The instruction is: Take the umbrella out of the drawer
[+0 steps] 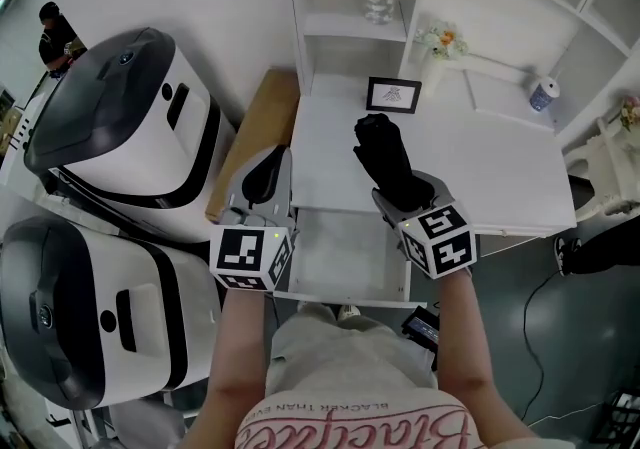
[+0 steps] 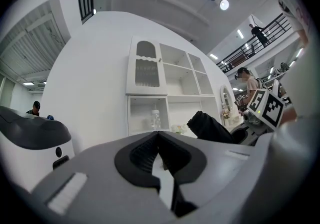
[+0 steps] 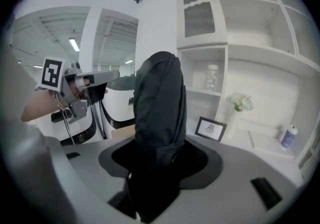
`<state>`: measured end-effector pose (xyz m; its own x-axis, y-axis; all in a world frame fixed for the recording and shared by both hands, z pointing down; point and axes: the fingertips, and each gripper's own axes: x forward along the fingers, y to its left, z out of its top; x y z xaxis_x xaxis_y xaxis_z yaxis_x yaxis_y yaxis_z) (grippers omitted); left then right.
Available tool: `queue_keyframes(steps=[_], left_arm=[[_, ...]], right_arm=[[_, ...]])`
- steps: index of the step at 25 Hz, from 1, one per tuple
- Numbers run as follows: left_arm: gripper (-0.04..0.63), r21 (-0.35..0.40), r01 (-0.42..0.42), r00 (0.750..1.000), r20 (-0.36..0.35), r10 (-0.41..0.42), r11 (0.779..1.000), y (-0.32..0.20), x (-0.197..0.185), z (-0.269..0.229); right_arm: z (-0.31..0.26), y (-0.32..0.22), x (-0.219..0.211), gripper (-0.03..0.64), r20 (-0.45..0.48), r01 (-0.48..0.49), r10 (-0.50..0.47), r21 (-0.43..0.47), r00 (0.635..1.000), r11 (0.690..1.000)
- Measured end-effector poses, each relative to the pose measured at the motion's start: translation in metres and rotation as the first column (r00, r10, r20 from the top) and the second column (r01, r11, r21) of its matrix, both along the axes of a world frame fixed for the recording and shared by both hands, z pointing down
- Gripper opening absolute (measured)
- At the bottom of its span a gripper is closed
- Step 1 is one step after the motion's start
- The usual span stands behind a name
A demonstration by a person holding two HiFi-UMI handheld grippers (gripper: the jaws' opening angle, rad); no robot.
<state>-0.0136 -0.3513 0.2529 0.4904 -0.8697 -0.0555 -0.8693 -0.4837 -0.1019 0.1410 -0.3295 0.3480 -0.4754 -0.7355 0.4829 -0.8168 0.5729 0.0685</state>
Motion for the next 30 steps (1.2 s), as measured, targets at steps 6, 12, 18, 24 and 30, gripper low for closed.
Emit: queue_keyframes(steps=[6, 12, 18, 24, 30], left_arm=[[0.009, 0.032, -0.006, 1.000, -0.009, 0.006, 0.999, -0.002, -0.002, -0.012], [0.009, 0.070, 0.002, 1.000, -0.027, 0.000, 0.998, 0.000, -0.007, -0.028], [0.009, 0.101, 0.010, 0.999, -0.046, -0.005, 0.995, 0.000, -0.007, -0.041], [0.009, 0.131, 0.022, 0.998, -0.066, -0.013, 0.991, 0.003, -0.006, -0.057], [0.009, 0.161, 0.011, 0.998, -0.062, -0.001, 0.987, 0.007, -0.002, -0.067]], right_arm=[[-0.044, -0.004, 0.009, 0.238, 0.065, -0.070, 0.061, 0.142, 0.996, 0.987], [-0.084, 0.002, 0.019, 0.238, 0.113, -0.129, 0.100, 0.287, 0.989, 0.949], [-0.119, 0.009, 0.043, 0.238, 0.176, -0.225, 0.168, 0.384, 0.970, 0.896], [-0.146, 0.020, 0.068, 0.238, 0.242, -0.306, 0.217, 0.435, 0.946, 0.847], [-0.163, 0.026, 0.090, 0.238, 0.268, -0.365, 0.263, 0.473, 0.927, 0.802]])
